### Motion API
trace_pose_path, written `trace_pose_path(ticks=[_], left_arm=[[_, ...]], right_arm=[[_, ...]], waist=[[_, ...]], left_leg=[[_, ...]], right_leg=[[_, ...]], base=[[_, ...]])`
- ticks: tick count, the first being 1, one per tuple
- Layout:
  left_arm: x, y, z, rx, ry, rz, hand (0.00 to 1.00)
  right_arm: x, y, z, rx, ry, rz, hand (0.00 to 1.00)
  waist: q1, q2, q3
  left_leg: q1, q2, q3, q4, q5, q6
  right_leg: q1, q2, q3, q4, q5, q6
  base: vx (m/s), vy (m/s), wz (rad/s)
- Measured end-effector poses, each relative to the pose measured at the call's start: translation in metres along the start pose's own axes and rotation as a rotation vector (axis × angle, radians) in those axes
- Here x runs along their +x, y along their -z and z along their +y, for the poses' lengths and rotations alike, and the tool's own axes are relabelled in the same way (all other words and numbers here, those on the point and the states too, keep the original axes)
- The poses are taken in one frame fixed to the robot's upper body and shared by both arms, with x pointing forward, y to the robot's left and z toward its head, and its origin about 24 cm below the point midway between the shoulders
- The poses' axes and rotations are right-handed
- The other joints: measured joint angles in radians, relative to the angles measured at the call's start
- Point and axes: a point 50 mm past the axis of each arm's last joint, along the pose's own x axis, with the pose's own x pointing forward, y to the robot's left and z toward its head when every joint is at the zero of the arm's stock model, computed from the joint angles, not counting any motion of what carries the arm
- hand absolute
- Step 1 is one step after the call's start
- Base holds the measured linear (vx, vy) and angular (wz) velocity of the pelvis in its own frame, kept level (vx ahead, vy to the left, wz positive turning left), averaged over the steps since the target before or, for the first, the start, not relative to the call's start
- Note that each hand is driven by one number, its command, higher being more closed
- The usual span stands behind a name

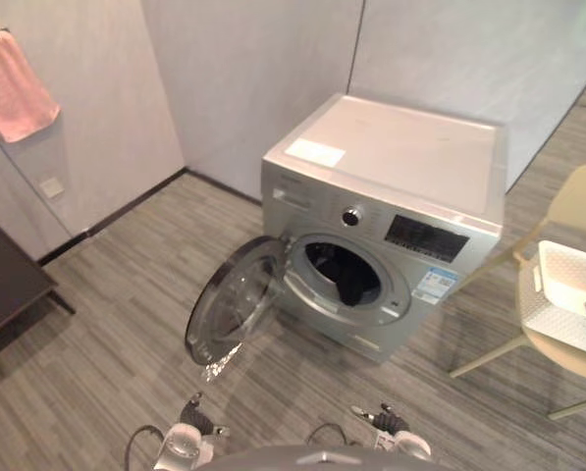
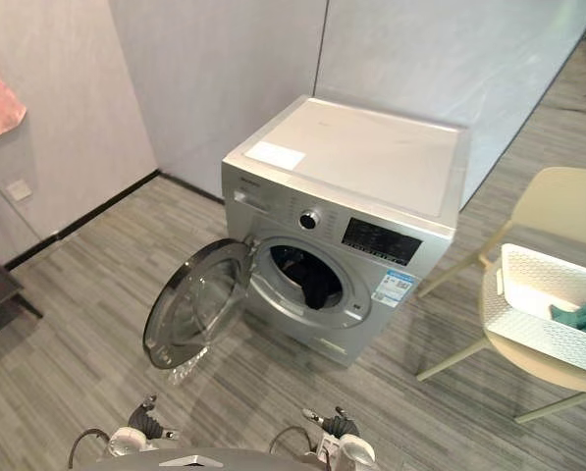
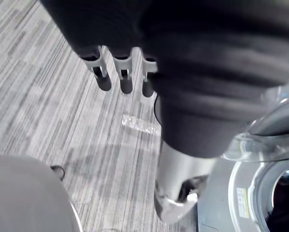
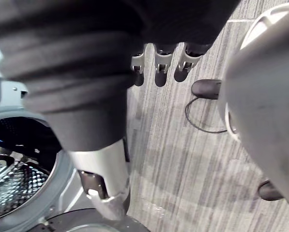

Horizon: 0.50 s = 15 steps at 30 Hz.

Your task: Pick up the laundry basket with both hands and put the clothes into the washing machine.

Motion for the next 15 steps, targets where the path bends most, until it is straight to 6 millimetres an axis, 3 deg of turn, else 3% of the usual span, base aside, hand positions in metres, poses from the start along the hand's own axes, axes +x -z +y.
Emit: trace_pose_path(ticks=[7, 11, 15], left_arm=[[-0.008, 0.026, 0.021, -0.264, -0.106, 0.063, 0.0], [-0.013, 0.042, 0.037, -0.308, -0.174, 0.097, 0.0], [-0.016, 0.06, 0.035, -0.377, -0.187, 0.175, 0.0]], right_arm=[[-0.003, 0.008, -0.021, 0.031, 0.061, 0.021, 0.0], [-0.003, 0.01, -0.019, 0.035, 0.055, 0.031, 0.0], [-0.003, 0.011, -0.017, 0.056, 0.055, 0.042, 0.0]], waist=[[0.002, -0.005, 0.021], [0.01, -0.03, 0.036], [0.017, -0.051, 0.055]], left_leg=[[0.014, -0.019, -0.008, -0.037, 0.032, 0.016], [0.038, -0.023, 0.01, -0.059, 0.036, 0.018], [0.079, -0.024, 0.068, -0.079, 0.037, 0.019]], right_leg=[[-0.002, -0.02, -0.005, 0.015, 0.02, 0.03], [-0.002, -0.019, 0.018, 0.015, 0.02, 0.03], [-0.013, -0.013, 0.079, 0.019, 0.021, 0.028]], base=[[0.01, 0.001, 0.03], [0.0, 0.0, -0.12], [-0.01, 0.007, -0.34]])
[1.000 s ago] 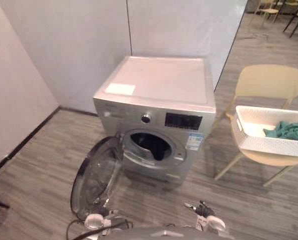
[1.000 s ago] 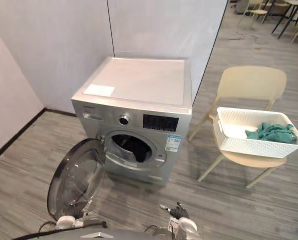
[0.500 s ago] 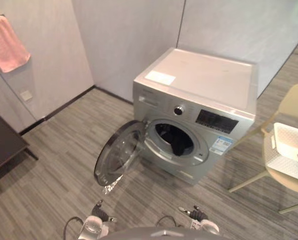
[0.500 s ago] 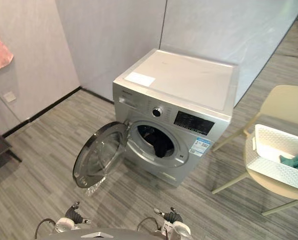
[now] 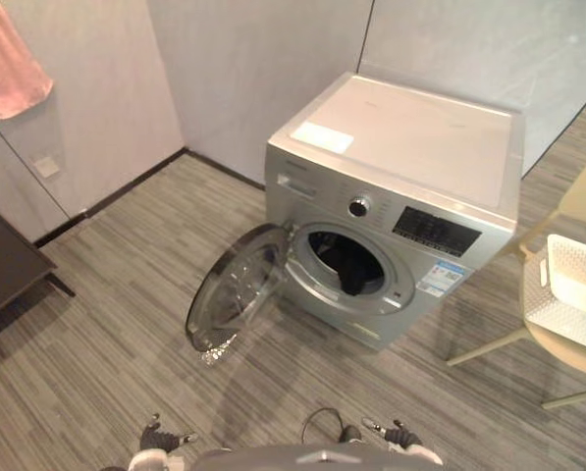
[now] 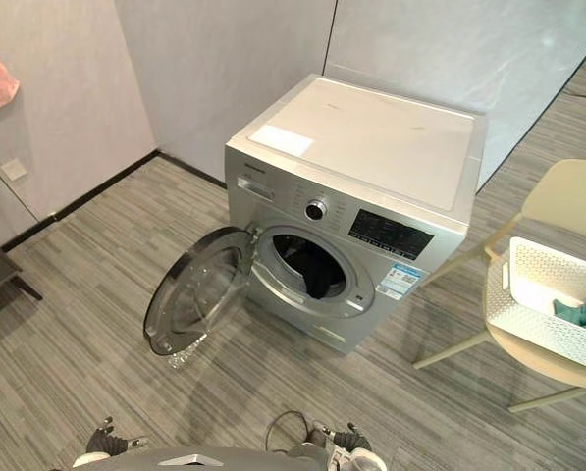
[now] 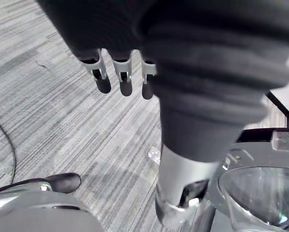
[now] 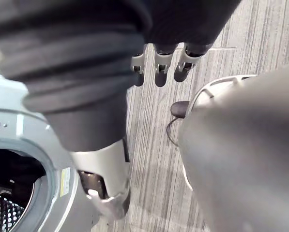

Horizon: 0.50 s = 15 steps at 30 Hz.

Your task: Pick up the laundry basket with both hands and put the clothes into the washing machine.

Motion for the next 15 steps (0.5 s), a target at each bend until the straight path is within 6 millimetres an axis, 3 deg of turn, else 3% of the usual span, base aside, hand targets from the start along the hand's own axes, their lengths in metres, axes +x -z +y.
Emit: trace_pose_path(ticks=[3, 6, 8, 9, 10, 11, 12, 13, 15], left_arm=[[0.0, 0.015, 0.003, -0.035, -0.013, 0.076, 0.0], [0.003, 0.013, 0.006, -0.057, -0.017, 0.092, 0.0], [0.004, 0.011, 0.007, -0.074, -0.019, 0.09, 0.0], [0.004, 0.011, 0.006, -0.083, -0.019, 0.091, 0.0], [0.004, 0.01, 0.006, -0.084, -0.02, 0.092, 0.0], [0.004, 0.008, 0.006, -0.083, -0.018, 0.086, 0.0], [0.005, 0.006, 0.005, -0.082, -0.016, 0.082, 0.0], [0.005, 0.007, 0.005, -0.08, -0.014, 0.086, 0.0], [0.005, 0.006, 0.006, -0.076, -0.018, 0.088, 0.0]], right_arm=[[0.0, -0.001, 0.01, 0.011, -0.024, -0.006, 0.0], [0.0, -0.001, 0.017, 0.031, -0.041, -0.014, 0.0], [0.0, -0.001, 0.015, 0.03, -0.037, -0.019, 0.0], [0.0, -0.001, 0.015, 0.033, -0.037, -0.019, 0.0], [0.0, -0.003, 0.012, 0.038, -0.029, -0.023, 0.0], [0.0, -0.001, 0.007, 0.037, -0.012, -0.011, 0.0], [0.0, 0.001, 0.005, 0.049, -0.002, -0.003, 0.0], [0.0, 0.004, 0.001, 0.068, 0.015, 0.01, 0.0], [0.0, 0.008, -0.001, 0.082, 0.023, 0.035, 0.0]], waist=[[0.001, -0.019, 0.008], [-0.006, -0.046, 0.039], [-0.011, -0.035, 0.052], [-0.008, -0.032, 0.052], [-0.011, -0.033, 0.052], [-0.009, -0.032, 0.052], [-0.008, -0.031, 0.052], [-0.005, -0.031, 0.051], [-0.003, -0.039, 0.045]], left_leg=[[0.014, 0.001, 0.069, -0.009, -0.004, -0.003], [0.018, 0.011, 0.122, 0.03, -0.029, 0.0], [0.025, 0.036, 0.158, 0.038, -0.033, 0.003], [0.024, 0.052, 0.18, 0.037, -0.03, 0.006], [0.02, 0.06, 0.193, 0.037, -0.023, 0.002], [0.019, 0.069, 0.198, 0.033, -0.014, -0.007], [0.021, 0.074, 0.201, 0.026, -0.007, -0.013], [0.021, 0.085, 0.212, 0.023, 0.004, -0.029], [0.028, 0.102, 0.236, 0.006, 0.023, -0.061]], right_leg=[[-0.052, 0.011, 0.077, 0.026, 0.004, -0.005], [-0.093, 0.021, 0.152, 0.069, 0.03, -0.001], [-0.095, 0.041, 0.157, 0.041, 0.109, 0.007], [-0.1, 0.042, 0.152, 0.046, 0.095, -0.012], [-0.132, 0.026, 0.131, 0.164, -0.007, -0.056], [-0.145, 0.0, 0.104, 0.246, -0.075, -0.072], [-0.146, -0.014, 0.088, 0.269, -0.094, -0.073], [-0.137, -0.037, 0.062, 0.292, -0.116, -0.059], [-0.119, -0.037, 0.056, 0.239, -0.138, 0.06]], base=[[-0.02, 0.005, -0.76], [-0.07, -0.015, -0.6], [-0.09, -0.016, -0.43], [-0.05, -0.015, -0.33], [-0.02, -0.027, -0.26], [-0.01, -0.041, -0.13], [0.02, -0.087, -0.17], [0.06, -0.176, -0.32], [0.08, -0.195, -0.48]])
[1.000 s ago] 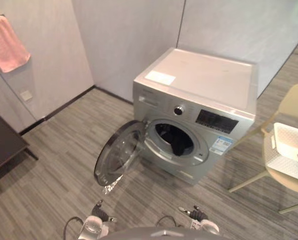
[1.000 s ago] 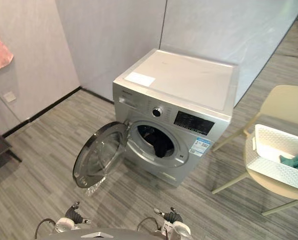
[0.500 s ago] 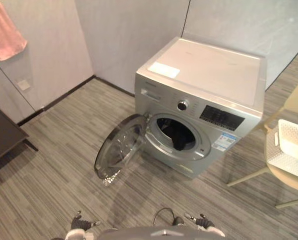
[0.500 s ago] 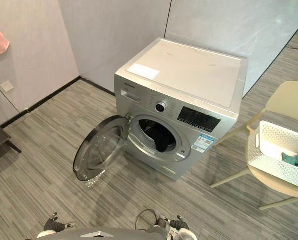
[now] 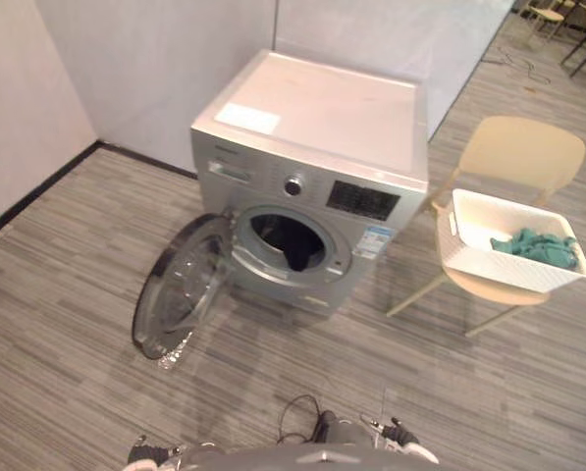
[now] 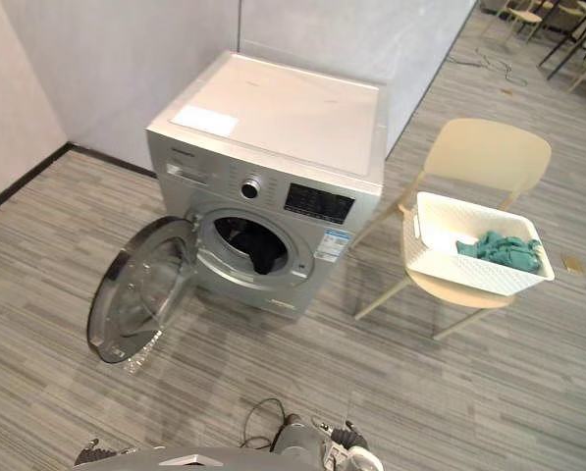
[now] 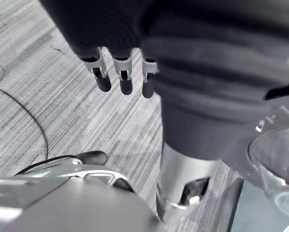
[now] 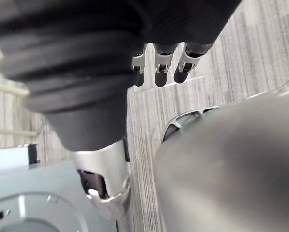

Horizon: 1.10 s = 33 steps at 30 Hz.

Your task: Pick up the laundry basket with both hands and put the clothes into the washing machine.

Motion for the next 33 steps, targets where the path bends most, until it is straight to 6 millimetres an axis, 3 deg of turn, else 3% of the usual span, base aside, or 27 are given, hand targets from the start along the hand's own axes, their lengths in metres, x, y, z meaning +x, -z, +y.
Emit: trace_pose_path(ticks=[2, 3, 7, 8, 9, 10, 12, 13, 14, 15, 16, 17, 18, 19, 20, 21, 22, 23, 25, 26, 27, 29, 31, 32, 33], left_arm=[[0.0, -0.002, -0.01, 0.013, 0.026, 0.013, 0.0], [0.0, -0.002, -0.012, 0.014, 0.031, 0.012, 0.0], [0.0, -0.006, -0.017, 0.023, 0.046, -0.002, 0.0], [0.0, -0.009, -0.016, 0.02, 0.04, -0.015, 0.0], [0.001, -0.015, -0.013, 0.012, 0.031, -0.04, 0.0], [0.001, -0.018, -0.01, 0.009, 0.025, -0.052, 0.0], [-0.001, -0.022, -0.016, 0.016, 0.04, -0.076, 0.0], [-0.002, -0.024, -0.02, 0.018, 0.046, -0.087, 0.0], [-0.003, -0.024, -0.027, 0.009, 0.062, -0.09, 0.0], [-0.004, -0.023, -0.027, 0.007, 0.063, -0.09, 0.0], [-0.005, -0.02, -0.031, 0.009, 0.074, -0.086, 0.0], [-0.006, -0.015, -0.031, 0.021, 0.08, -0.073, 0.0], [-0.006, -0.013, -0.031, 0.022, 0.082, -0.068, 0.0], [-0.007, -0.012, -0.033, 0.004, 0.088, -0.061, 0.0], [-0.006, -0.007, -0.031, -0.014, 0.08, -0.038, 0.0], [-0.007, 0.0, -0.029, -0.022, 0.075, -0.017, 0.0], [-0.007, 0.004, -0.029, -0.038, 0.072, 0.005, 0.0], [-0.008, 0.009, -0.029, -0.05, 0.069, 0.028, 0.0], [-0.008, 0.016, -0.023, -0.053, 0.061, 0.049, 0.0], [-0.008, 0.019, -0.019, -0.046, 0.054, 0.055, 0.0], [-0.007, 0.02, -0.013, -0.032, 0.046, 0.055, 0.0], [-0.007, 0.02, -0.011, 0.01, 0.052, 0.051, 0.0], [-0.005, 0.014, -0.013, 0.045, 0.062, 0.035, 0.0], [-0.004, 0.008, -0.014, 0.047, 0.066, 0.02, 0.0], [-0.003, 0.004, -0.016, 0.05, 0.071, 0.009, 0.0]], right_arm=[[0.0, -0.004, -0.01, 0.001, 0.024, -0.004, 0.0], [0.0, -0.004, -0.013, 0.002, 0.032, -0.002, 0.0], [-0.002, 0.006, -0.022, -0.02, 0.052, 0.025, 0.0], [-0.002, 0.005, -0.023, -0.039, 0.05, 0.022, 0.0], [-0.002, 0.005, -0.022, -0.067, 0.04, 0.024, 0.0], [-0.002, 0.006, -0.02, -0.078, 0.035, 0.026, 0.0], [-0.002, 0.003, -0.024, -0.081, 0.044, 0.017, 0.0], [-0.002, 0.002, -0.026, -0.084, 0.049, 0.015, 0.0], [-0.002, 0.0, -0.028, -0.088, 0.054, 0.013, 0.0], [-0.002, -0.002, -0.03, -0.091, 0.058, 0.01, 0.0], [-0.001, -0.004, -0.03, -0.092, 0.055, 0.005, 0.0], [0.0, -0.007, -0.026, -0.091, 0.048, -0.004, 0.0], [0.0, -0.009, -0.025, -0.094, 0.046, -0.011, 0.0], [0.001, -0.015, -0.024, -0.099, 0.04, -0.031, 0.0], [0.001, -0.018, -0.021, -0.113, 0.031, -0.048, 0.0], [0.002, -0.021, -0.018, -0.116, 0.022, -0.058, 0.0], [0.003, -0.024, -0.01, -0.122, 0.003, -0.066, 0.0], [0.003, -0.023, -0.001, -0.124, -0.021, -0.063, 0.0], [0.002, -0.024, 0.01, -0.122, -0.058, -0.082, 0.0], [0.001, -0.016, 0.01, -0.125, -0.077, -0.065, 0.0], [0.0, -0.011, 0.012, -0.122, -0.089, -0.053, 0.0], [-0.001, -0.01, 0.014, -0.144, -0.102, -0.06, 0.0], [0.0, -0.013, 0.012, -0.142, -0.096, -0.068, 0.0], [0.0, -0.013, 0.007, -0.107, -0.078, -0.067, 0.0], [0.0, -0.015, 0.005, -0.085, -0.067, -0.072, 0.0]], waist=[[-0.004, 0.051, -0.001], [-0.007, 0.062, -0.001], [-0.014, 0.075, -0.011], [-0.013, 0.078, -0.009], [-0.005, 0.077, -0.007], [0.0, 0.07, -0.005], [0.008, 0.079, -0.001], [0.011, 0.086, 0.003], [0.02, 0.098, 0.01], [0.027, 0.104, 0.011], [0.034, 0.117, 0.012], [0.034, 0.128, 0.016], [0.037, 0.132, 0.019], [0.052, 0.141, 0.028], [0.079, 0.141, 0.025], [0.083, 0.14, 0.02], [0.081, 0.135, 0.014], [0.081, 0.131, 0.015], [0.078, 0.109, 0.002], [0.076, 0.094, -0.008], [0.078, 0.062, -0.026], [0.065, 0.058, -0.034], [0.048, 0.059, -0.03], [0.049, 0.058, -0.027], [0.048, 0.062, -0.018]], left_leg=[[0.008, 0.071, 0.03, -0.01, 0.03, -0.038], [0.012, 0.086, 0.038, -0.006, 0.037, -0.049], [-0.012, 0.197, 0.036, 0.207, 0.066, -0.055], [-0.072, 0.264, 0.013, 0.381, 0.07, 0.003], [-0.144, 0.316, -0.033, 0.552, 0.115, 0.129], [-0.188, 0.327, -0.071, 0.621, 0.127, 0.154], [-0.277, 0.286, -0.157, 0.785, 0.073, 0.115], [-0.316, 0.201, -0.205, 0.825, 0.007, 0.094], [-0.337, 0.088, -0.267, 0.793, -0.05, 0.044], [-0.341, 0.039, -0.297, 0.751, -0.073, 0.023], [-0.341, -0.033, -0.316, 0.613, -0.093, 0.021], [-0.341, -0.07, -0.317, 0.435, -0.088, 0.029], [-0.341, -0.083, -0.321, 0.351, -0.079, 0.037], [-0.342, -0.101, -0.345, 0.242, -0.02, 0.054], [-0.302, -0.115, -0.357, 0.208, 0.03, 0.043], [-0.295, -0.125, -0.358, 0.205, 0.016, 0.055], [-0.298, -0.141, -0.374, 0.222, -0.021, 0.096], [-0.294, -0.15, -0.364, 0.245, -0.045, 0.135], [-0.252, -0.175, -0.324, 0.243, -0.07, 0.172], [-0.213, -0.201, -0.3, 0.238, -0.091, 0.184], [-0.179, -0.225, -0.282, 0.222, -0.109, 0.185], [-0.133, -0.233, -0.282, 0.224, -0.134, 0.184], [-0.099, -0.228, -0.295, 0.218, -0.144, 0.173], [-0.078, -0.224, -0.299, 0.205, -0.145, 0.171], [-0.063, -0.217, -0.302, 0.2, -0.147, 0.166]], right_leg=[[0.007, 0.097, 0.002, -0.044, 0.01, -0.018], [0.006, 0.114, 0.005, -0.041, -0.002, -0.033], [0.046, 0.192, 0.034, -0.033, -0.066, -0.094], [0.075, 0.23, 0.046, -0.058, -0.067, -0.112], [0.105, 0.262, 0.066, -0.087, -0.063, -0.133], [0.118, 0.271, 0.074, -0.098, -0.062, -0.14], [0.146, 0.278, 0.098, -0.125, -0.058, -0.147], [0.154, 0.278, 0.131, -0.133, -0.055, -0.152], [0.161, 0.279, 0.168, -0.141, -0.054, -0.153], [0.163, 0.28, 0.183, -0.147, -0.052, -0.156], [0.167, 0.291, 0.204, -0.168, -0.048, -0.162], [0.165, 0.305, 0.223, -0.178, -0.045, -0.167], [0.166, 0.313, 0.235, -0.185, -0.042, -0.171], [0.173, 0.328, 0.268, -0.198, -0.039, -0.176], [0.18, 0.336, 0.323, -0.221, -0.036, -0.18], [0.184, 0.335, 0.351, -0.235, -0.035, -0.182], [0.184, 0.335, 0.376, -0.225, -0.037, -0.177], [0.159, 0.325, 0.399, -0.151, -0.064, -0.142], [0.095, 0.289, 0.401, 0.086, -0.162, -0.104], [0.032, 0.252, 0.398, 0.34, -0.203, -0.075], [-0.022, 0.228, 0.4, 0.578, -0.185, -0.005], [-0.07, 0.213, 0.376, 0.818, -0.117, 0.058], [-0.096, 0.169, 0.315, 0.892, -0.132, 0.011], [-0.112, 0.115, 0.27, 0.854, -0.169, -0.033], [-0.114, 0.082, 0.242, 0.811, -0.195, -0.039]], base=[[0.09, -0.281, -0.47], [0.04, -0.266, -0.32], [0.05, -0.303, -0.33], [0.02, -0.301, -0.51], [0.03, -0.284, -0.54], [0.06, -0.246, -0.57], [0.07, -0.123, -0.4], [0.1, -0.024, -0.5], [0.12, -0.014, -0.6], [0.12, 0.046, -0.79], [0.12, 0.066, -0.83], [0.13, 0.07, -0.78], [0.13, 0.078, -0.77], [0.15, 0.106, -1.0], [0.16, 0.12, -1.09], [0.2, 0.146, -0.99], [0.21, 0.162, -0.79], [0.2, 0.184, -0.78], [0.15, 0.128, -0.45], [0.23, 0.079, -0.29], [0.25, 0.055, -0.28], [0.31, -0.009, -0.09], [0.33, -0.067, 0.06], [0.2, -0.077, 0.06], [0.25, -0.123, 0.1]])
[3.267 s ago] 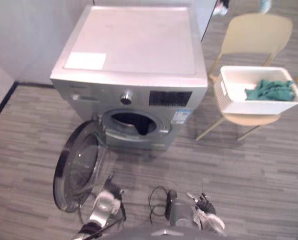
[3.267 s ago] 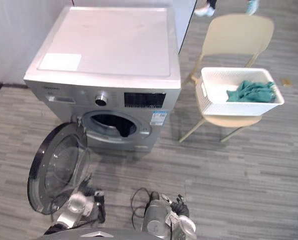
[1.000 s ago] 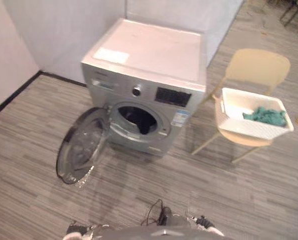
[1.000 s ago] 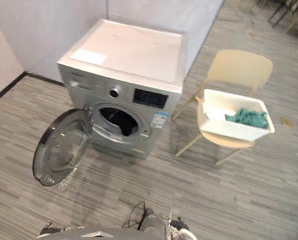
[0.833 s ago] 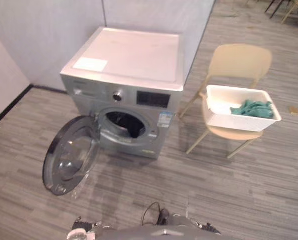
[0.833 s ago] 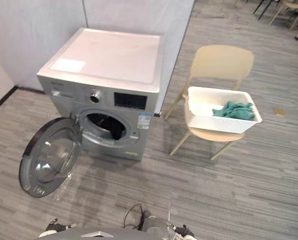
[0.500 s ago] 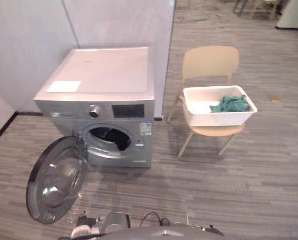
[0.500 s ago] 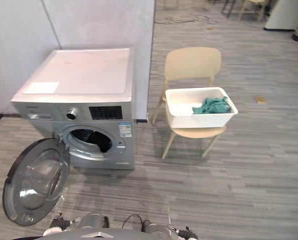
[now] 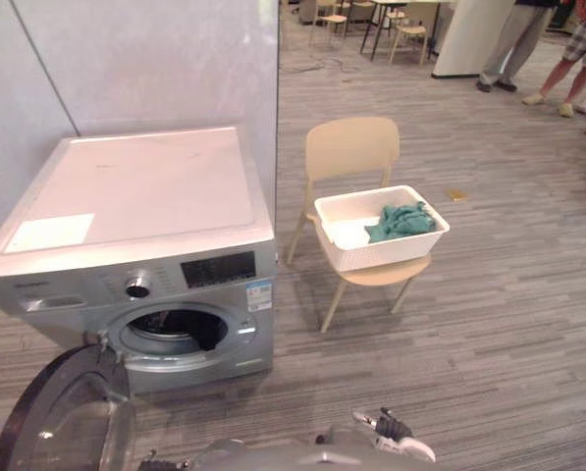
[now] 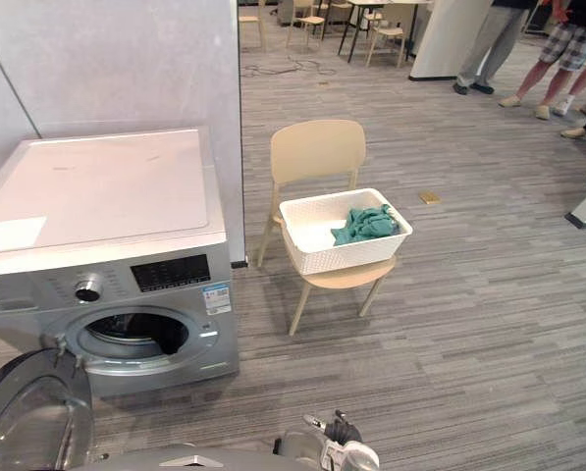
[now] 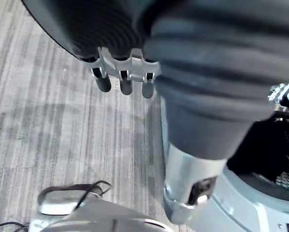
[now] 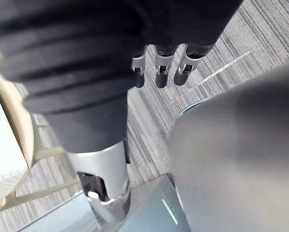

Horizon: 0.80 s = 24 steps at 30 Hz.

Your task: Pick up the laundry basket with both hands and put the clothes into the washing machine.

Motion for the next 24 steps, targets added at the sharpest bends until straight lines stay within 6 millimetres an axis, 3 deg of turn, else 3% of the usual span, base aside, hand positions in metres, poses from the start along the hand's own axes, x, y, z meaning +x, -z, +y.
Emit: trace_pose_path(ticks=[1, 3, 5, 7, 8, 9, 10, 11, 12, 14, 16, 17, 19, 21, 22, 24], left_arm=[[0.001, -0.008, -0.003, 0.01, 0.009, -0.021, 0.0], [0.002, -0.02, -0.01, 0.036, 0.028, -0.056, 0.0], [0.003, -0.034, -0.012, 0.09, 0.038, -0.105, 0.0], [0.004, -0.036, -0.013, 0.093, 0.039, -0.112, 0.0], [0.003, -0.028, -0.013, 0.098, 0.041, -0.091, 0.0], [0.002, -0.027, -0.017, 0.082, 0.051, -0.093, 0.0], [0.001, -0.03, -0.019, 0.053, 0.055, -0.103, 0.0], [0.001, -0.032, -0.022, 0.029, 0.061, -0.105, 0.0], [0.001, -0.035, -0.024, 0.013, 0.066, -0.111, 0.0], [0.002, -0.035, -0.021, 0.011, 0.058, -0.111, 0.0], [0.003, -0.036, -0.015, 0.001, 0.035, -0.106, 0.0], [0.003, -0.033, -0.013, -0.002, 0.032, -0.097, 0.0], [0.002, -0.024, -0.014, 0.0, 0.037, -0.075, 0.0], [0.001, -0.013, -0.014, 0.009, 0.041, -0.04, 0.0], [0.0, -0.002, -0.013, 0.014, 0.045, -0.001, 0.0], [0.001, 0.008, -0.001, 0.006, 0.012, 0.045, 0.0]], right_arm=[[0.0, -0.001, -0.005, 0.032, 0.022, -0.005, 0.0], [0.0, -0.002, -0.01, 0.068, 0.045, -0.011, 0.0], [-0.001, 0.004, -0.016, 0.102, 0.074, 0.015, 0.0], [-0.003, 0.011, -0.022, 0.101, 0.093, 0.05, 0.0], [-0.005, 0.016, -0.026, 0.099, 0.107, 0.067, 0.0], [-0.006, 0.019, -0.032, 0.091, 0.125, 0.082, 0.0], [-0.007, 0.021, -0.036, 0.081, 0.134, 0.099, 0.0], [-0.006, 0.017, -0.039, 0.073, 0.137, 0.086, 0.0], [-0.006, 0.014, -0.04, 0.068, 0.141, 0.082, 0.0], [-0.007, 0.019, -0.04, 0.045, 0.135, 0.1, 0.0], [-0.004, 0.012, -0.033, 0.051, 0.119, 0.079, 0.0], [-0.003, 0.01, -0.032, 0.058, 0.117, 0.068, 0.0], [-0.001, 0.002, -0.028, 0.065, 0.105, 0.038, 0.0], [0.0, -0.003, -0.027, 0.062, 0.101, 0.019, 0.0], [0.002, -0.006, -0.019, 0.064, 0.081, 0.015, 0.0], [0.004, -0.007, 0.002, 0.042, 0.023, 0.012, 0.0]], waist=[[0.0, 0.007, 0.008], [-0.003, 0.019, 0.009], [-0.014, 0.012, 0.007], [-0.028, 0.009, 0.002], [-0.034, 0.008, -0.023], [-0.033, 0.041, -0.042], [-0.032, 0.047, -0.04], [-0.036, 0.07, -0.021], [-0.027, 0.085, -0.004], [-0.017, 0.076, 0.0], [-0.01, 0.055, 0.013], [-0.006, 0.052, 0.015], [0.007, 0.051, 0.017], [0.011, 0.06, 0.015], [0.032, 0.05, 0.025], [0.028, 0.001, 0.042]], left_leg=[[0.025, 0.018, -0.009, -0.012, -0.01, -0.017], [0.059, 0.065, -0.027, -0.024, -0.03, -0.053], [0.085, 0.126, -0.058, -0.02, -0.079, -0.122], [0.113, 0.175, -0.082, -0.018, -0.117, -0.142], [0.129, 0.223, -0.108, 0.001, -0.123, -0.169], [0.083, 0.262, -0.127, 0.098, -0.097, -0.134], [-0.03, 0.291, -0.16, 0.299, -0.018, -0.071], [-0.136, 0.33, -0.176, 0.525, 0.065, -0.035], [-0.189, 0.351, -0.172, 0.678, 0.064, -0.036], [-0.265, 0.341, -0.138, 0.832, 0.047, -0.045], [-0.337, 0.296, -0.049, 0.802, 0.028, -0.054], [-0.357, 0.278, -0.021, 0.766, 0.019, -0.058], [-0.384, 0.187, 0.071, 0.459, 0.016, -0.068], [-0.344, 0.128, 0.096, 0.137, 0.107, -0.081], [-0.32, 0.11, 0.09, 0.047, 0.248, -0.031], [-0.283, 0.074, 0.088, 0.007, 0.237, -0.014]], right_leg=[[0.0, -0.053, -0.047, -0.128, -0.031, -0.011], [0.002, -0.086, -0.053, -0.377, -0.02, -0.018], [0.019, -0.075, 0.055, -0.65, 0.089, -0.002], [0.04, -0.062, 0.069, -0.691, 0.125, 0.029], [0.037, -0.02, 0.057, -0.662, 0.148, 0.052], [0.039, 0.019, 0.038, -0.639, 0.116, 0.014], [0.06, 0.049, 0.01, -0.645, 0.099, -0.008], [0.126, 0.088, -0.025, -0.685, 0.088, -0.037], [0.189, 0.116, -0.037, -0.72, 0.084, -0.059], [0.309, 0.146, -0.058, -0.803, 0.081, -0.08], [0.402, 0.155, -0.072, -0.886, 0.08, -0.085], [0.419, 0.157, -0.074, -0.909, 0.08, -0.085], [0.466, 0.158, -0.094, -0.976, 0.08, -0.084], [0.491, 0.179, -0.095, -1.013, 0.078, -0.082], [0.498, 0.191, -0.065, -1.02, 0.063, -0.08], [0.509, 0.168, -0.045, -0.991, 0.056, -0.086]], base=[[0.25, -0.175, 0.18], [0.25, -0.234, 0.22], [0.29, -0.359, 0.35], [0.43, -0.538, 0.42], [0.49, -0.562, 0.32], [0.53, -0.618, 0.1], [0.53, -0.578, 0.03], [0.62, -0.693, 0.07], [0.5, -0.486, 0.14], [0.44, -0.366, 0.06], [0.38, -0.288, 0.03], [0.33, -0.161, -0.04], [0.37, -0.06, 0.1], [0.31, 0.012, -0.02], [0.34, 0.026, -0.28], [0.33, 0.036, 0.03]])
